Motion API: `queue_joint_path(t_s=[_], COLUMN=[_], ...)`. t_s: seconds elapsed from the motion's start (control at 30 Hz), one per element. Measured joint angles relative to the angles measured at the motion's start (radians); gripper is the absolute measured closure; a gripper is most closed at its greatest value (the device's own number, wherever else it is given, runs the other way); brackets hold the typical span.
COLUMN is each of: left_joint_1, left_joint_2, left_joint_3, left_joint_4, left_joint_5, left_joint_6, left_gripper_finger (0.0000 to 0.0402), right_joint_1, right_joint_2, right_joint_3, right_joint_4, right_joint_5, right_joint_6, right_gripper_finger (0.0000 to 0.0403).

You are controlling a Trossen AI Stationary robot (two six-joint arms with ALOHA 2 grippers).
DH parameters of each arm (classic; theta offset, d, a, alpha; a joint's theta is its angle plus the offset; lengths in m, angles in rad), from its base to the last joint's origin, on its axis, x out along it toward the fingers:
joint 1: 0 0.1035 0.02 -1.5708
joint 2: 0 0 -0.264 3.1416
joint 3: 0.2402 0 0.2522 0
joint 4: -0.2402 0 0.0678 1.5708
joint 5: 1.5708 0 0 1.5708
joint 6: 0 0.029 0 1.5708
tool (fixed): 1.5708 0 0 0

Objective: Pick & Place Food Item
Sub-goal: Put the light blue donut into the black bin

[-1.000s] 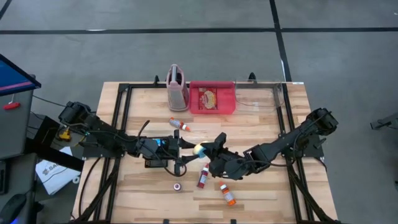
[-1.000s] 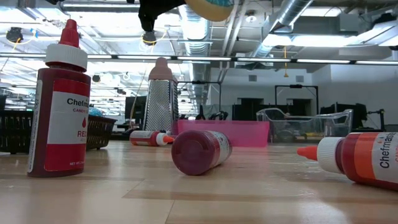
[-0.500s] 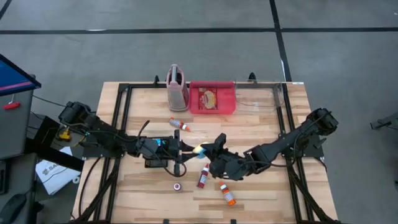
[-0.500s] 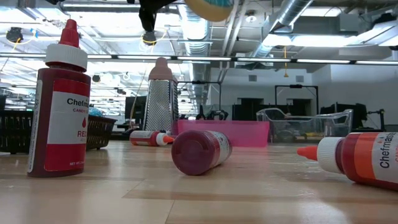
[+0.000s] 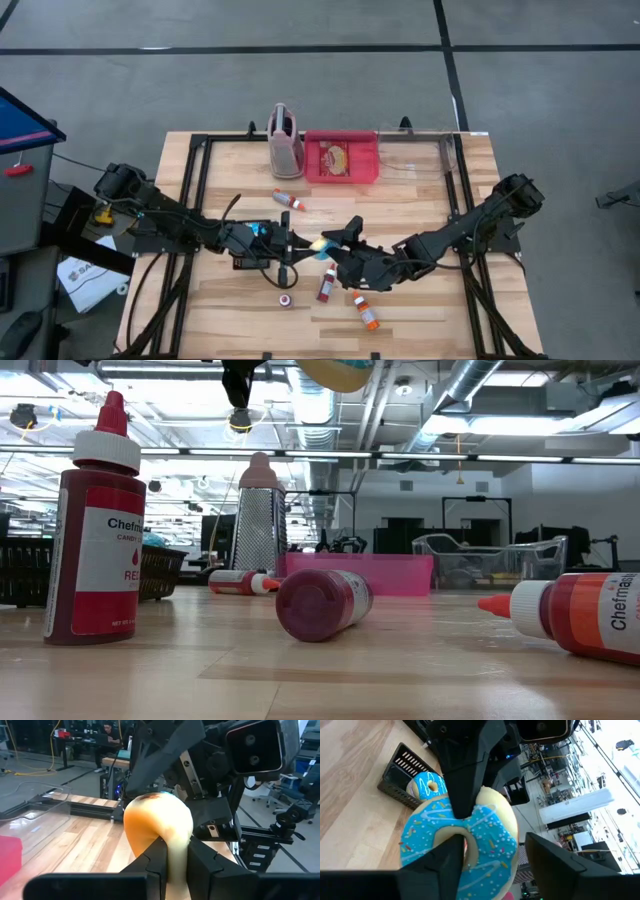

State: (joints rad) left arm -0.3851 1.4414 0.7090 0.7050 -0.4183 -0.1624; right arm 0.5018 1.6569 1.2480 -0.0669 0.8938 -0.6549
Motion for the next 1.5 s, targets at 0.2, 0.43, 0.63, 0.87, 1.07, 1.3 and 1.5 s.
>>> queue_joint_path(t_s=[0.2, 0.43, 0.63, 0.87, 1.07, 1.3, 1.5], left_joint_1=[0.001, 0.005, 0.007, 0.017, 0.046, 0.039, -0.046], left_joint_2=[0.000, -0.001, -0.001, -0.001, -0.019, -0.217, -0.460], left_joint_3=[0.001, 0.002, 0.002, 0.002, 0.000, -0.016, -0.168], left_joint_4=[-0.019, -0.044, -0.044, -0.053, -0.179, -0.389, -0.460], left_joint_5=[-0.008, -0.071, -0.085, -0.120, -0.198, -0.249, -0.286], left_joint_6=[0.000, 0.008, 0.008, 0.030, 0.020, -0.103, -0.206], left_gripper_finger=[0.0363, 0.0363, 0.0363, 0.0363, 0.0362, 0.0362, 0.0362], right_joint_1=[0.003, 0.022, 0.045, 0.090, 0.168, 0.230, 0.267], right_joint_2=[0.000, 0.000, 0.000, 0.000, 0.000, 0.000, -0.002], right_joint_3=[0.000, -0.001, -0.001, -0.001, -0.001, -0.001, -0.001], right_joint_4=[-0.001, -0.007, -0.007, -0.008, -0.028, -0.215, -0.307], right_joint_5=[0.051, 0.081, 0.083, 0.140, 0.220, 0.304, 0.344], right_joint_6=[-0.007, -0.006, 0.024, 0.027, 0.079, 0.310, 0.440], right_gripper_finger=[0.0174, 0.0173, 0.0172, 0.0172, 0.0172, 0.0172, 0.0172])
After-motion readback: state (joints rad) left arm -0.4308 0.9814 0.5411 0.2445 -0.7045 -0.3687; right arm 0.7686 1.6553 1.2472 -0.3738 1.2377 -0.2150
